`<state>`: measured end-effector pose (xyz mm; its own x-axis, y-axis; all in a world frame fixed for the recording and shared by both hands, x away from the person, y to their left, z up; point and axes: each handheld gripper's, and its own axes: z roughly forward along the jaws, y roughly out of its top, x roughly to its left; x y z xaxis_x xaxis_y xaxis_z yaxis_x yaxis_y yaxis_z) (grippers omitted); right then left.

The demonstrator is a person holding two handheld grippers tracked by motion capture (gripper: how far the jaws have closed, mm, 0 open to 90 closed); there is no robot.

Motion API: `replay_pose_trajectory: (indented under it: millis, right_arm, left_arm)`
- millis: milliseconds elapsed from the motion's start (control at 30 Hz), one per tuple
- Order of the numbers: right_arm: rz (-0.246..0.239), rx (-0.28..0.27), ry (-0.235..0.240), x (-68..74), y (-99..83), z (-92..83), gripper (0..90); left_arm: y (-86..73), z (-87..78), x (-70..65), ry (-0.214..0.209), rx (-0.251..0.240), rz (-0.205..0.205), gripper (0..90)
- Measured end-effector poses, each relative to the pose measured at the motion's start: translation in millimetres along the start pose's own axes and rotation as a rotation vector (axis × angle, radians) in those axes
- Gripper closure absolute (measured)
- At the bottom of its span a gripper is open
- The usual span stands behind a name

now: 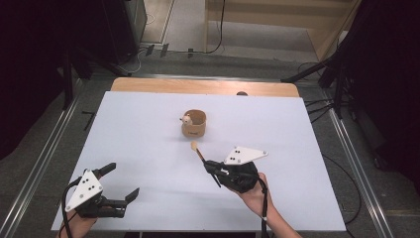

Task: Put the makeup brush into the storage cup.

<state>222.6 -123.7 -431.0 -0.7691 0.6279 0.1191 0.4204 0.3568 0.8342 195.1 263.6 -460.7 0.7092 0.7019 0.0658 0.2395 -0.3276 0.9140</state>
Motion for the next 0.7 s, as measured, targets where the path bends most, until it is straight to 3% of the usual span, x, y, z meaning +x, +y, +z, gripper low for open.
replay_pose_trajectory:
  millis: [167, 700]
  right_arm:
    - [0.021, -0.031, 0.007, 0.9, -3.2, 3.3, 84.6]
    - [0.005, -0.083, 0.011, 9.7, -1.9, 13.1, 84.6]
  left_arm:
    - [2.0, 1.1, -1.3, -0.004, 0.000, -0.011, 0.0]
    - [21.6, 14.8, -13.1, 0.009, -0.019, -0.029, 0.0]
